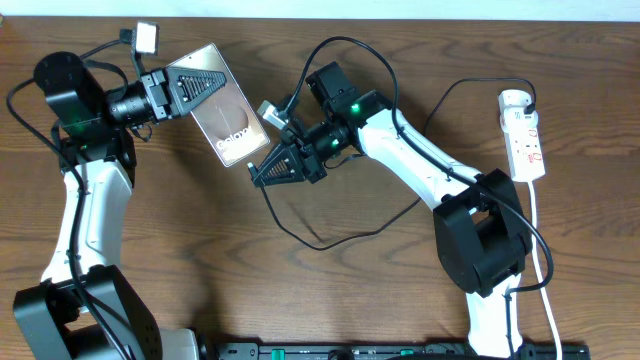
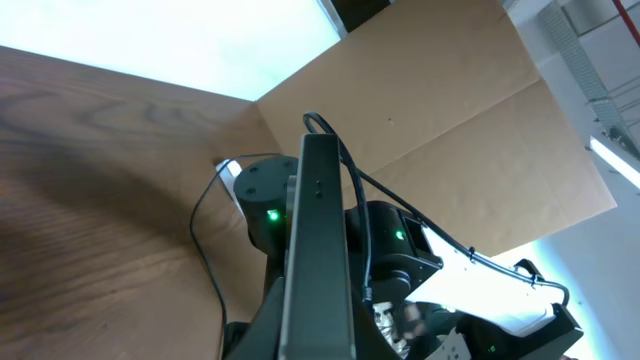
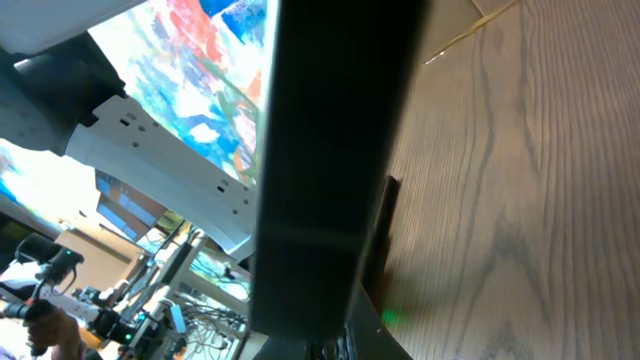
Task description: Plug charger to phone and switch on socket
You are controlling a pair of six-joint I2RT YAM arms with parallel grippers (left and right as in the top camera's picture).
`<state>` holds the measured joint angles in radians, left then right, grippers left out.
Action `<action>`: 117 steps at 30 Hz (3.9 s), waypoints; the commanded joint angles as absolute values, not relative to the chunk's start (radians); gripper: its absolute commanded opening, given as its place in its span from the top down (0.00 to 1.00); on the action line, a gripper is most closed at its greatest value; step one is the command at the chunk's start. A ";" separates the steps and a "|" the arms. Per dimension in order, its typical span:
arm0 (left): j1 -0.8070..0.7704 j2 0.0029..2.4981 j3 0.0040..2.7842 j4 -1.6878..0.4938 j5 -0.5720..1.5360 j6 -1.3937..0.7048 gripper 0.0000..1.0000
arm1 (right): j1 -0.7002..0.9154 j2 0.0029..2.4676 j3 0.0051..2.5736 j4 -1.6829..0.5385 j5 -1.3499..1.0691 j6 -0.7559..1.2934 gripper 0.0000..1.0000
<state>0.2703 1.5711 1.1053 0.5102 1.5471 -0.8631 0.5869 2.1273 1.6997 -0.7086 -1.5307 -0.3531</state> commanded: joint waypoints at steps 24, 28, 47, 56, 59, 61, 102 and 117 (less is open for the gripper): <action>0.274 1.580 1.107 0.476 1.573 -0.815 0.93 | 0.578 2.103 1.700 -0.672 -1.563 -0.262 0.99; 0.273 1.581 1.107 0.472 1.573 -0.816 0.93 | 0.578 2.100 1.700 -0.671 -1.563 -0.262 0.99; 0.274 1.581 1.107 0.449 1.573 -0.808 0.93 | 0.597 2.100 1.700 -0.673 -1.562 -0.262 0.99; 0.274 1.581 1.103 0.447 1.573 -0.804 0.93 | 0.597 2.100 1.700 -0.691 -1.562 -0.262 0.99; 0.277 1.581 1.103 0.447 1.573 -0.804 0.93 | 0.597 2.100 1.700 -0.697 -1.562 -0.263 0.99; 0.281 1.581 1.103 0.447 1.573 -0.804 0.93 | 0.597 2.100 1.700 -0.697 -1.562 -0.263 0.99; 0.251 1.581 1.070 0.447 1.573 -0.793 0.93 | 0.583 2.059 1.700 -0.908 -1.456 -0.469 0.99; 0.251 1.581 1.070 0.447 1.573 -0.794 0.93 | 0.581 2.059 1.700 -0.881 -1.439 -0.469 0.99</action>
